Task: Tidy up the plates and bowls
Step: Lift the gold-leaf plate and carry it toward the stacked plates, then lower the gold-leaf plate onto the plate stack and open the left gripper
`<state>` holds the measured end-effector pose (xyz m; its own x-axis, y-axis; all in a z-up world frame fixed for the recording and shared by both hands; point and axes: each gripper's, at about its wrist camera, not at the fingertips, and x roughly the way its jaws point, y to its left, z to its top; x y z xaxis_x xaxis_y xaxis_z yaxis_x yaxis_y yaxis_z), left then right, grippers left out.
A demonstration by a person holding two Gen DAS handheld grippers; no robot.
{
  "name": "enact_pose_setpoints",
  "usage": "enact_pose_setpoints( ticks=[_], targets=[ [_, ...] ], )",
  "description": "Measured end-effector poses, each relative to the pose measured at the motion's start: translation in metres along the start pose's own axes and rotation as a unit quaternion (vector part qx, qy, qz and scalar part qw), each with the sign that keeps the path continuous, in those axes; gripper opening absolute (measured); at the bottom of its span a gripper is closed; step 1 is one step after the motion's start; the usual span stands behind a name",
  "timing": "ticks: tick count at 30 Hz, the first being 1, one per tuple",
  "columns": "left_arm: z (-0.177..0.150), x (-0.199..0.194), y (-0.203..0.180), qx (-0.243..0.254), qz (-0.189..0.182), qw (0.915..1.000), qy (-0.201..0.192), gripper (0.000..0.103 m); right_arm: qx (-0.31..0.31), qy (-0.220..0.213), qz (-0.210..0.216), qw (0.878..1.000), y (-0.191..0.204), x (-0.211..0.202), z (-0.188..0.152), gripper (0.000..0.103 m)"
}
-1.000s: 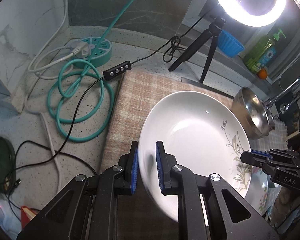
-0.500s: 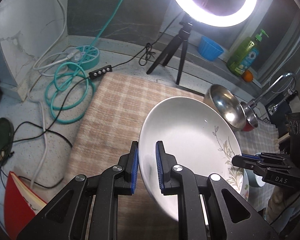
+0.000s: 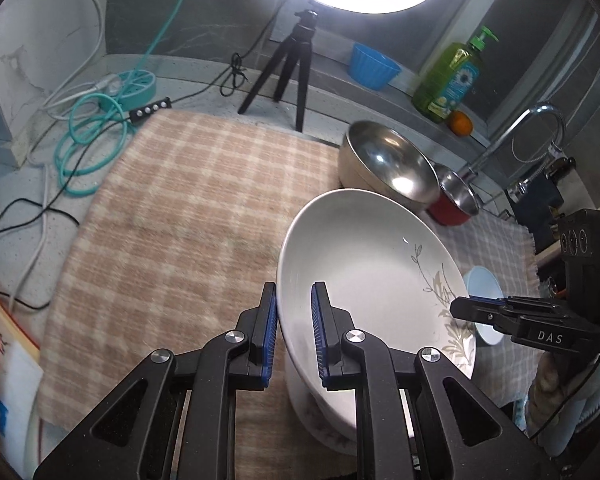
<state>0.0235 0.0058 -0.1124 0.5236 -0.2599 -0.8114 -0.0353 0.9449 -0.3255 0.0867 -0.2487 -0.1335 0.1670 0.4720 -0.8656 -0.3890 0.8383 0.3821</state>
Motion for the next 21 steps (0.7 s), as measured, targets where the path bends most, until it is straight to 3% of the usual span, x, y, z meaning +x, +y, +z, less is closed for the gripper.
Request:
enact_pose_setpoints(
  ticks=[12,21],
  targets=[
    [-0.033,0.026,-0.016,0.021,-0.008,0.9974,0.068,0.015,0.016,0.011,-0.020,1.000,-0.022,-0.002,-0.027,0.014],
    [-0.036,0.032,-0.020,0.038,-0.002,0.9961,0.079,0.015,0.018,0.020,-0.033,0.999,-0.026,0.006,-0.032,0.014]
  ],
)
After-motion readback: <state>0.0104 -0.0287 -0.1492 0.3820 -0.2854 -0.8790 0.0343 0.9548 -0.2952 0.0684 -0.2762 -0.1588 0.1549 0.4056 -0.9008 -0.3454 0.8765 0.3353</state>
